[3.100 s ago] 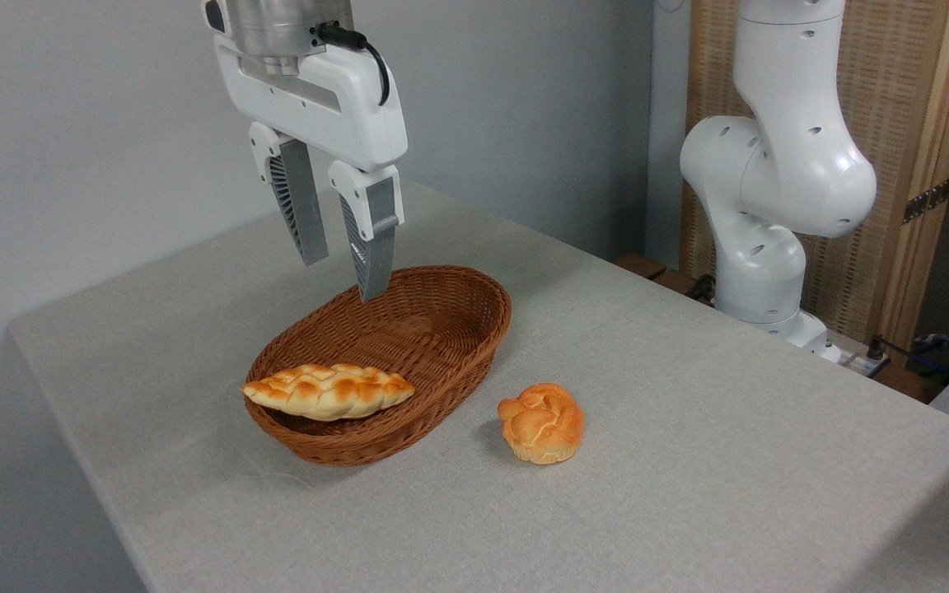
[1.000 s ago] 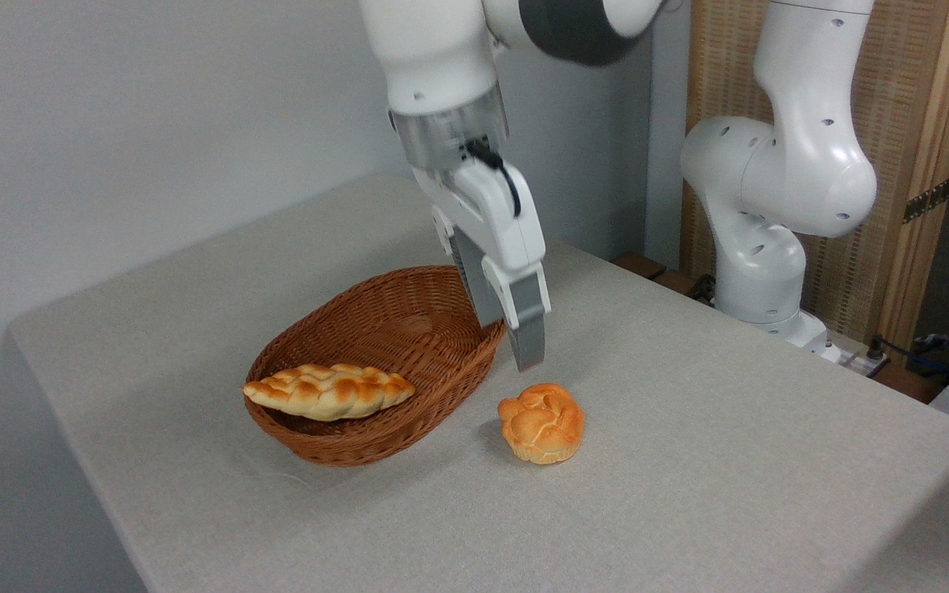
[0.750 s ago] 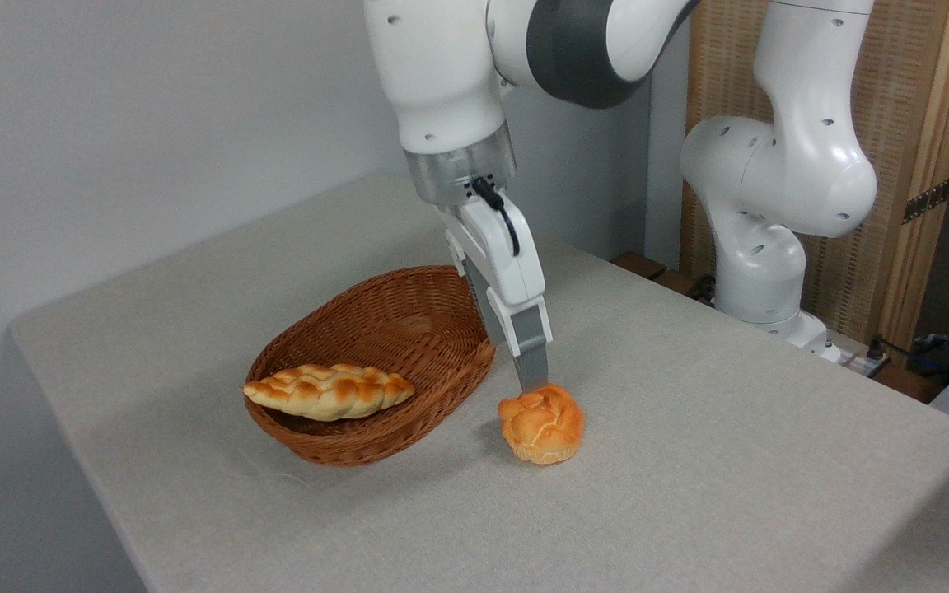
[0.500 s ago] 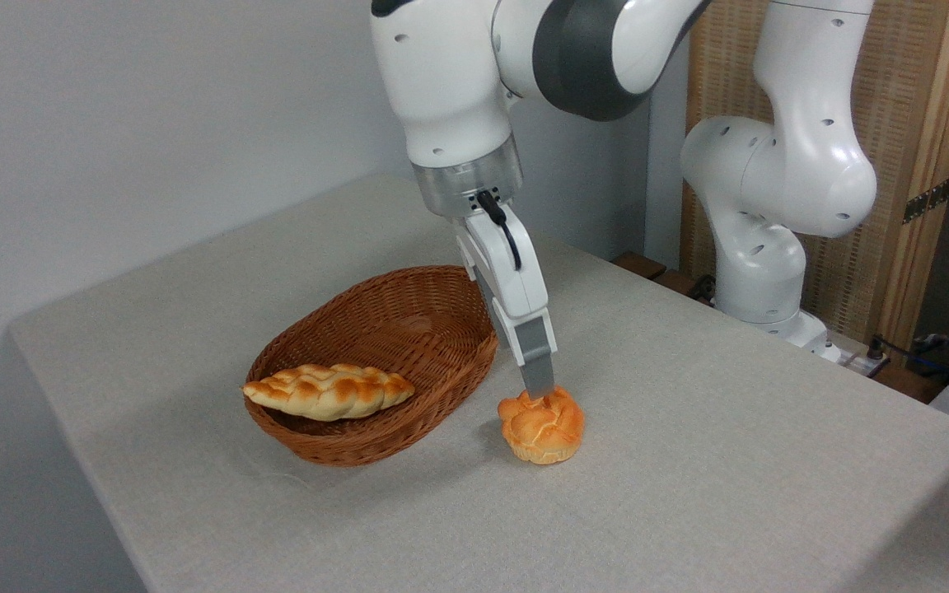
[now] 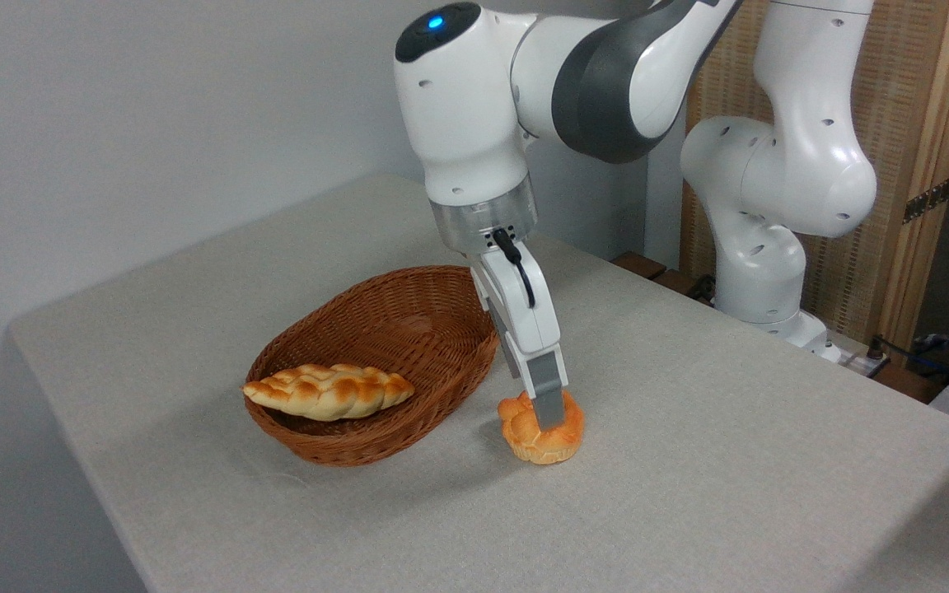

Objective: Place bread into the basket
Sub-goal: 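Lower the gripper around the orange bun and close on it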

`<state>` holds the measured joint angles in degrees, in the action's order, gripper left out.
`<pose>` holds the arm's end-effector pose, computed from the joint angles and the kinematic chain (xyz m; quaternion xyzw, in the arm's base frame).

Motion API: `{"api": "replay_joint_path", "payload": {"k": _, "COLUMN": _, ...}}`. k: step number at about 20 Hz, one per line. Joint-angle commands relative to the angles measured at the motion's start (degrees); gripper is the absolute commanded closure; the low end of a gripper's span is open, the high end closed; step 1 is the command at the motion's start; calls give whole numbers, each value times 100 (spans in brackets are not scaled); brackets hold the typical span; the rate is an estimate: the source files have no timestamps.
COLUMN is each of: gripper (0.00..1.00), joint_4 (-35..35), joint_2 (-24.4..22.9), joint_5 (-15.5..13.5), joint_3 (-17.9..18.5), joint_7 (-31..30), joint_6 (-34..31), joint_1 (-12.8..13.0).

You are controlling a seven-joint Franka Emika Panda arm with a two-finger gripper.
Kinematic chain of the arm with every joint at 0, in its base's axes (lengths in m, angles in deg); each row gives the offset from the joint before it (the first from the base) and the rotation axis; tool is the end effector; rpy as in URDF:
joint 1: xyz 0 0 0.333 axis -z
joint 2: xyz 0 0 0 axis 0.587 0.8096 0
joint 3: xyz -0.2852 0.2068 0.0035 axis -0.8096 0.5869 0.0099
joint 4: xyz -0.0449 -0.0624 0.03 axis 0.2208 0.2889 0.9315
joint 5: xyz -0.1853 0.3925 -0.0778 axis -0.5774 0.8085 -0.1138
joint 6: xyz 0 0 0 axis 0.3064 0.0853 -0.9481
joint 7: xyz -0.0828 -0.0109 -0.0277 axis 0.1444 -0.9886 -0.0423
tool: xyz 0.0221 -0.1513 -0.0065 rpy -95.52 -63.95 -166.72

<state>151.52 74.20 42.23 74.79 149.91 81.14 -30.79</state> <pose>0.4811 0.0175 0.4124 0.8245 -0.5623 -0.0613 0.0147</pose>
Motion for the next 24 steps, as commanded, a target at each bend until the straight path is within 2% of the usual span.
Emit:
{"api": "replay_joint_path", "payload": {"k": 1, "gripper": 0, "joint_4": 344, "joint_2": -111, "joint_5": 175, "joint_3": 75, "joint_7": 293, "joint_6": 309, "joint_1": 82}}
{"api": "replay_joint_path", "payload": {"k": 4, "gripper": 0, "joint_4": 477, "joint_2": -102, "joint_5": 175, "joint_3": 75, "joint_7": 582, "joint_6": 511, "joint_1": 73}}
{"api": "replay_joint_path", "payload": {"k": 8, "gripper": 0, "joint_4": 547, "joint_2": -76, "joint_5": 175, "joint_3": 75, "joint_7": 601, "joint_6": 652, "joint_1": 82}}
{"api": "replay_joint_path", "payload": {"k": 10, "gripper": 6, "joint_4": 565, "joint_2": -76, "joint_5": 183, "joint_3": 66, "joint_7": 610, "joint_6": 696, "joint_1": 82}}
{"api": "replay_joint_path", "payload": {"k": 12, "gripper": 20, "joint_4": 565, "joint_2": -76, "joint_5": 183, "joint_3": 66, "joint_7": 610, "joint_6": 696, "joint_1": 100}}
{"api": "replay_joint_path", "payload": {"k": 14, "gripper": 41, "joint_4": 574, "joint_2": -76, "joint_5": 183, "joint_3": 66, "joint_7": 618, "joint_6": 670, "joint_1": 100}}
{"api": "replay_joint_path", "payload": {"k": 15, "gripper": 62, "joint_4": 565, "joint_2": -76, "joint_5": 175, "joint_3": 66, "joint_7": 610, "joint_6": 635, "joint_1": 108}}
{"api": "replay_joint_path", "payload": {"k": 17, "gripper": 76, "joint_4": 565, "joint_2": -76, "joint_5": 175, "joint_3": 66, "joint_7": 610, "joint_6": 626, "joint_1": 109}}
{"api": "replay_joint_path", "payload": {"k": 19, "gripper": 86, "joint_4": 574, "joint_2": -67, "joint_5": 183, "joint_3": 66, "joint_7": 636, "joint_6": 626, "joint_1": 126}}
{"api": "replay_joint_path", "payload": {"k": 24, "gripper": 86, "joint_4": 565, "joint_2": -58, "joint_5": 175, "joint_3": 66, "joint_7": 970, "joint_6": 573, "joint_1": 117}}
